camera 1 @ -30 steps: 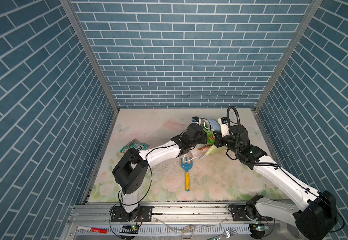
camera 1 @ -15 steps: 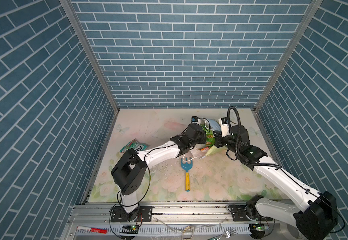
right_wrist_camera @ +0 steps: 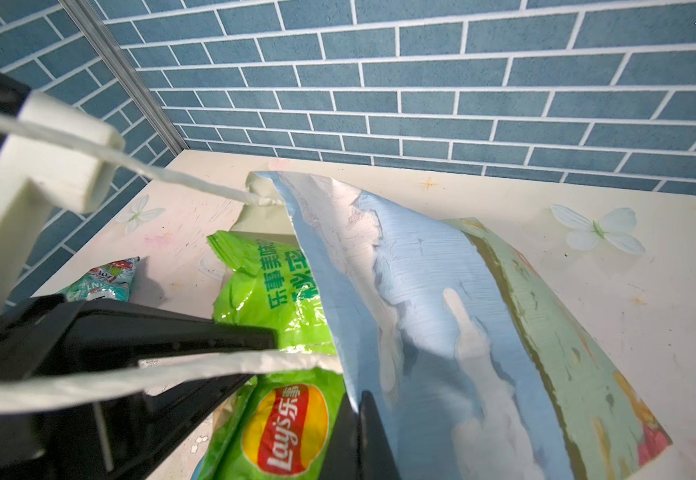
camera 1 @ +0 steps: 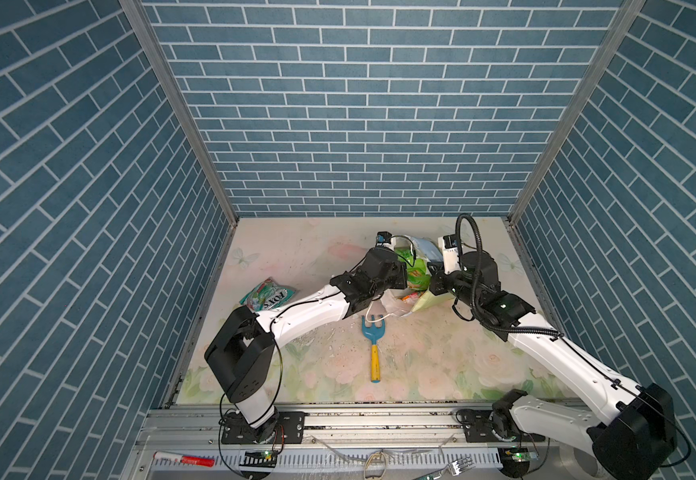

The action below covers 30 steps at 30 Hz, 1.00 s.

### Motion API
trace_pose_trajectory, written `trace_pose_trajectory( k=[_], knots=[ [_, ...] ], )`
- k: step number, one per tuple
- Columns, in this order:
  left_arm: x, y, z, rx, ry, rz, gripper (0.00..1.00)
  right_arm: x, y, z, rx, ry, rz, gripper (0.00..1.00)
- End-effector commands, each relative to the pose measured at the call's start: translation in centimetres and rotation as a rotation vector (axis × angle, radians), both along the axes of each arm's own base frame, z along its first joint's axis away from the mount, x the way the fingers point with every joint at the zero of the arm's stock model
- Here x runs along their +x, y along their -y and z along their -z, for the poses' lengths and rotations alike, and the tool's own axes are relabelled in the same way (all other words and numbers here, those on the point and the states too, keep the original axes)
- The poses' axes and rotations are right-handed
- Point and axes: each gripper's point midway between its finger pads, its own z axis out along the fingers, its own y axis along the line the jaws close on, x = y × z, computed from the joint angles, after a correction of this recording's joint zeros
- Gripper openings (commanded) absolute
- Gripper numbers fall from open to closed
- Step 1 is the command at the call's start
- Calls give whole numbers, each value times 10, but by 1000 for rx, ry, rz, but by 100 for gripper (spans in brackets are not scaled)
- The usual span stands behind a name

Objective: Take the snacks out of the paper bag
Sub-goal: 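Lower the left gripper into the bag onto the green Lay's chip bag, then close the left gripper on the green chip bag and lift it out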

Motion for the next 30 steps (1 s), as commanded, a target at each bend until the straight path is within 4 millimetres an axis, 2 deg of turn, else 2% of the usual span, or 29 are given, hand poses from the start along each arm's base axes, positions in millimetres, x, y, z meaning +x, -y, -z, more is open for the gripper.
trace_pose_trajectory(
  k=[1,15,21,30],
  knots=[
    [-4,-4,-19,-29,45,14,0,3,8,2,2,12,48,0],
    [-10,-12,-37,-27,81,26,0,-5,9,-2,-10,79,6,0],
    [-12,-16,-39,-7,75,18,0,-6,5,1,-15,74,-14,0],
    [-18,-27,-51,-10,101,7,0,0,16,6,-26,60,60,0]
  ],
)
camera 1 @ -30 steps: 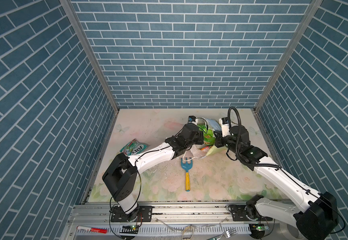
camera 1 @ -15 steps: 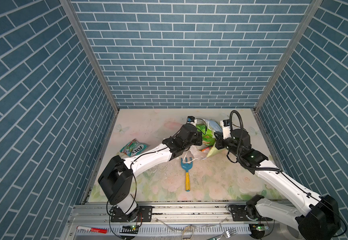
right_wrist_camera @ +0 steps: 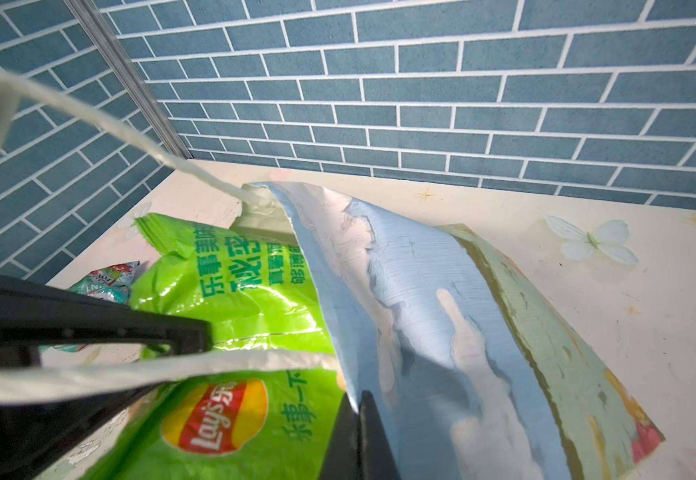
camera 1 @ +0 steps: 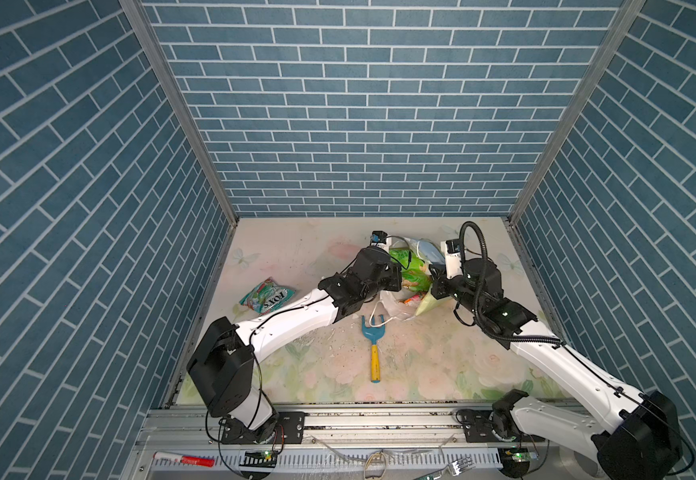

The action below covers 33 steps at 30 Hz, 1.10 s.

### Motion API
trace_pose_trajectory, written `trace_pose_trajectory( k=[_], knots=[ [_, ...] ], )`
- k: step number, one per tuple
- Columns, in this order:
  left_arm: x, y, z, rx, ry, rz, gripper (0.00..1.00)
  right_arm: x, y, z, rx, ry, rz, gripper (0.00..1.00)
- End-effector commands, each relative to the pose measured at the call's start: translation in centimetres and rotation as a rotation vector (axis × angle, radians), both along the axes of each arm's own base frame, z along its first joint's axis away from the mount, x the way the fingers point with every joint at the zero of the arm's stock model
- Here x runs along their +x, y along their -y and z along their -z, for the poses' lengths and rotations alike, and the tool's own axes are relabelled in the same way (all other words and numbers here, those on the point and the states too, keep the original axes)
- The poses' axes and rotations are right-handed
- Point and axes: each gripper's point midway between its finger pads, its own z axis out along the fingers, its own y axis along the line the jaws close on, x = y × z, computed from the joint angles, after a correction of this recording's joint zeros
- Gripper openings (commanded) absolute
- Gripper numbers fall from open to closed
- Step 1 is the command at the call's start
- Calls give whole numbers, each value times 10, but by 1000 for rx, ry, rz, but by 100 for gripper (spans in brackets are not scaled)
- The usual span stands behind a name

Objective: Take the snacks out of the paper bag
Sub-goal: 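Close the left gripper on the green chip bag and lift it out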

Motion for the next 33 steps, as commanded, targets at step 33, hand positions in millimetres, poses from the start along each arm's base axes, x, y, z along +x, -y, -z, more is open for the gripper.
trace_pose_trajectory(
  k=[33],
  knots=[
    [-9,-60,-68,-5,134,-85,0,7,16,7,-43,10,90,0]
  ],
)
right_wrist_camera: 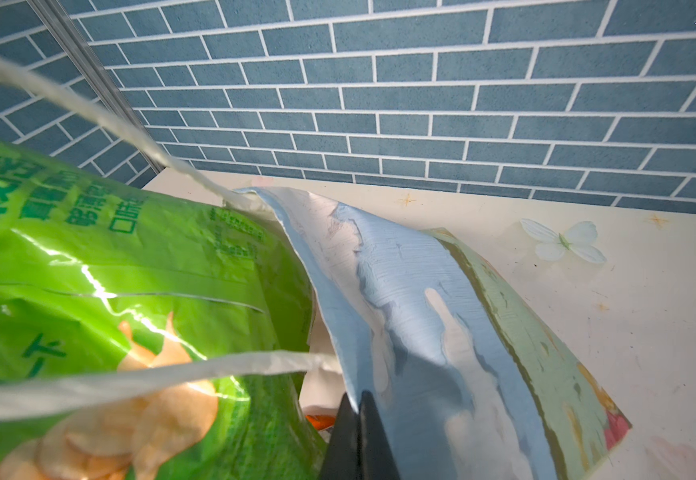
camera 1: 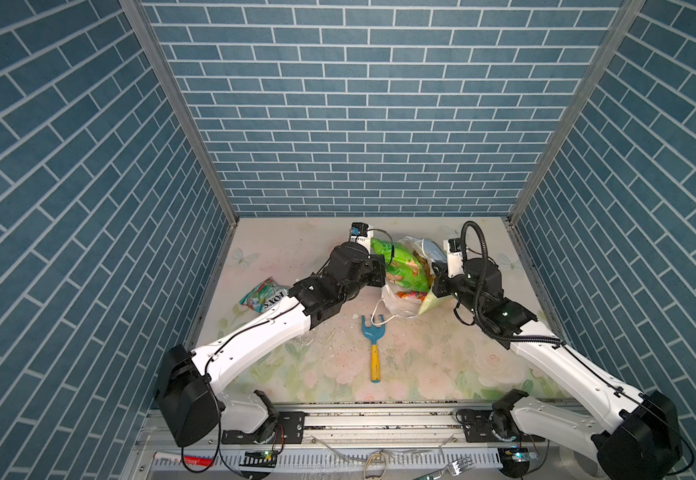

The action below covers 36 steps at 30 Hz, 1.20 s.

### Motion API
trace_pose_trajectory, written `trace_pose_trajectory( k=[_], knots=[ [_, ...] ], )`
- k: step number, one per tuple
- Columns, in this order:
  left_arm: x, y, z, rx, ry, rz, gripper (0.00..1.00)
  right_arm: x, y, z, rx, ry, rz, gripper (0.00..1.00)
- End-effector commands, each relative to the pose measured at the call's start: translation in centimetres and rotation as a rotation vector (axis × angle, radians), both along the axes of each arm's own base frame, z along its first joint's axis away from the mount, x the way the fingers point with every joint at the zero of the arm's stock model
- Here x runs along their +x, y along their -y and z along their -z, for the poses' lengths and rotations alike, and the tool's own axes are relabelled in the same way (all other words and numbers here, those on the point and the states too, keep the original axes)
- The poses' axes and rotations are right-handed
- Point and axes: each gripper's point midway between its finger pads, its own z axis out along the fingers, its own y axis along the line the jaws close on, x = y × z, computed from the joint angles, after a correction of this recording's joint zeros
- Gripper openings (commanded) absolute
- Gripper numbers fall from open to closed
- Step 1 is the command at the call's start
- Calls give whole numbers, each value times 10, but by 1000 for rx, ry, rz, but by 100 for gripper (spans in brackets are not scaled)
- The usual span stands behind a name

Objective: Take the snacks out of the paper bag
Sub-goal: 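Close the left gripper on the green chip bag and lift it out, then carry the green chip bag with the left gripper toward the teal candy bag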

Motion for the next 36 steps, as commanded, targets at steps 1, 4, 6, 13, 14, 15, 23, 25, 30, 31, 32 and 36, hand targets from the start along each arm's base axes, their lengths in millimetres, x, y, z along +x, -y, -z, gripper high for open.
trace_pose_trajectory(
  k=[1,4,6,13,14,15,23,25,30,31,32,36],
  knots=[
    [1,-12,-17,-10,35,-29,0,2,9,9,-30,-5,44,0],
    [0,-16,-21,-7,39,-32,0,2,9,9,-30,-5,45,0],
    [-1,-18,-22,0,41,-35,0,3,9,10,-32,-6,47,0],
    [-3,-32,-24,20,51,-67,0,3,9,10,-31,-6,46,0],
    [-3,-35,-23,24,50,-76,0,3,9,11,-33,-8,47,0],
    [-3,-39,-24,25,55,-86,0,3,9,11,-33,-7,49,0],
    [-1,-58,-27,38,66,-127,0,4,9,12,-35,-9,48,0],
    [1,-63,-28,37,67,-138,0,4,9,12,-35,-11,50,0],
    [5,-80,-28,41,65,-176,0,4,9,13,-37,-10,53,0],
    [5,-83,-29,39,65,-183,0,4,10,12,-37,-8,54,0],
    [6,-87,-29,40,65,-191,0,4,10,12,-37,-9,54,0],
    [6,-100,-33,38,75,-221,0,4,9,12,-37,-9,53,0]
  ],
)
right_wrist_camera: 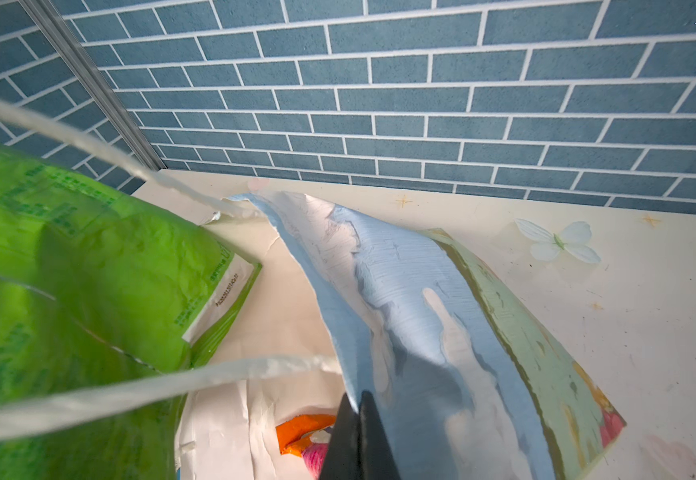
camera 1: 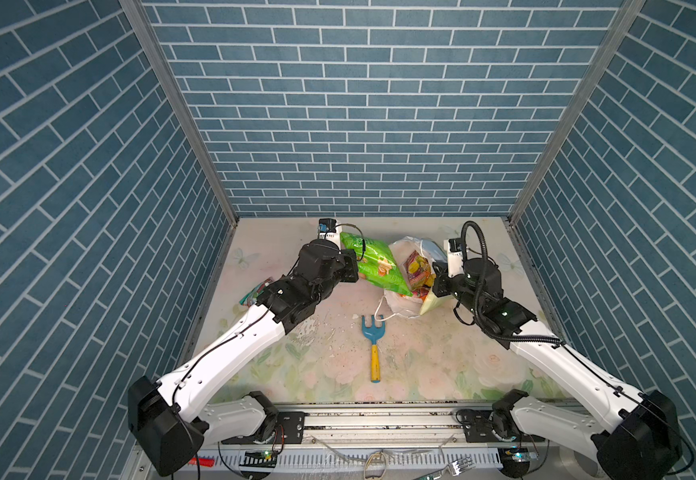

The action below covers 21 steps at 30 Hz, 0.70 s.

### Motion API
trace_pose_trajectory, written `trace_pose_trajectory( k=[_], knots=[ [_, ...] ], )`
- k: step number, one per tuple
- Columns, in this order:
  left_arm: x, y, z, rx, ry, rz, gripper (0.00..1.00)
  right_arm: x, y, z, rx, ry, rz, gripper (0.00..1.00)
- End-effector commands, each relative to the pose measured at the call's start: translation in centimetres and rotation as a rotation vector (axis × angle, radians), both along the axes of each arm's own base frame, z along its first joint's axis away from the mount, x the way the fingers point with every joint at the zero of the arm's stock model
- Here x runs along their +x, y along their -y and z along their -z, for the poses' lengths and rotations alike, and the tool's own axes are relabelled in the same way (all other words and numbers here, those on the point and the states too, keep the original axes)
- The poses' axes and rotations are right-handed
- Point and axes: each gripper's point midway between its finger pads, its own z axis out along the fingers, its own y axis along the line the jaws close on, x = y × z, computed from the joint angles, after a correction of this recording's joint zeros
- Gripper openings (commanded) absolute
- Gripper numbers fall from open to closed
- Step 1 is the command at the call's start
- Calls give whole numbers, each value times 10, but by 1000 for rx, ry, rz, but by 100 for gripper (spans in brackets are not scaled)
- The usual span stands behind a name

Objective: Take the snacks out of the paper bag
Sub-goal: 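Carry the green chip bag with the left gripper toward the teal candy bag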

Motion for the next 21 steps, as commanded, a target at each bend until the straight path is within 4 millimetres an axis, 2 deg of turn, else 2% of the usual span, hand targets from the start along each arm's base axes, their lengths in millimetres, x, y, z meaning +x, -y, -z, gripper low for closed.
trace_pose_trajectory(
  k=[1,21],
  knots=[
    [1,-21,-12,4,39,-60,0,3,8,13,-35,-14,43,0],
    [-7,-51,-26,18,75,-119,0,4,9,13,-37,-15,47,0]
  ],
)
